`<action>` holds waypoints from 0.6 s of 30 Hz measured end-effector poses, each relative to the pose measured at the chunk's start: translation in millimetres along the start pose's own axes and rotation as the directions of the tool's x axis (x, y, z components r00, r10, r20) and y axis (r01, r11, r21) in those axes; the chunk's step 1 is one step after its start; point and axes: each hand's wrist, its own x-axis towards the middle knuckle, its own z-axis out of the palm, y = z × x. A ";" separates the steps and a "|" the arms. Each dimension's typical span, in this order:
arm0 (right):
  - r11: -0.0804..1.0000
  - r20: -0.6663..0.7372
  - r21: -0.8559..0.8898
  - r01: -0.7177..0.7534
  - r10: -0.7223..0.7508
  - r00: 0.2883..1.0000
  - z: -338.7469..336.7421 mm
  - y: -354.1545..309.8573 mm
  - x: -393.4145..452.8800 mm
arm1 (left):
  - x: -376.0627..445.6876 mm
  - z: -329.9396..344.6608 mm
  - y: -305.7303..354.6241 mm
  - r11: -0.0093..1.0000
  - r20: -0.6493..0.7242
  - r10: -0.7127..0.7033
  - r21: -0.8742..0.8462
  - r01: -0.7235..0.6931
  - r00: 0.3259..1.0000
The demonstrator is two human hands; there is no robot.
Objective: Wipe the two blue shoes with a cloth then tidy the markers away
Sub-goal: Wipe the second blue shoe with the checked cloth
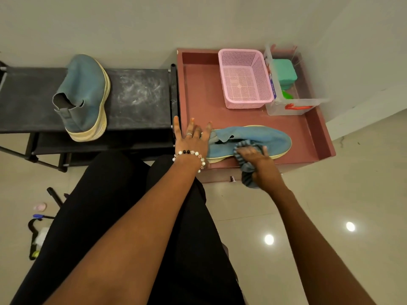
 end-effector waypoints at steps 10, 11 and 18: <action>0.882 -0.318 0.085 -0.464 0.466 0.826 27.3 -9.3 -10.1 | 3.1 -7.3 5.4 0.986 -0.112 0.040 -0.157 -0.057 0.993; 0.882 -0.342 0.147 -0.448 0.470 0.813 28.0 -16.4 -6.5 | 4.1 -7.6 5.2 0.982 -0.115 0.051 -0.174 -0.071 0.992; 0.811 -0.521 0.502 -0.300 0.560 0.644 2.9 -28.6 -11.3 | 1.0 -12.8 4.1 0.927 -0.132 0.193 -0.300 -0.225 0.972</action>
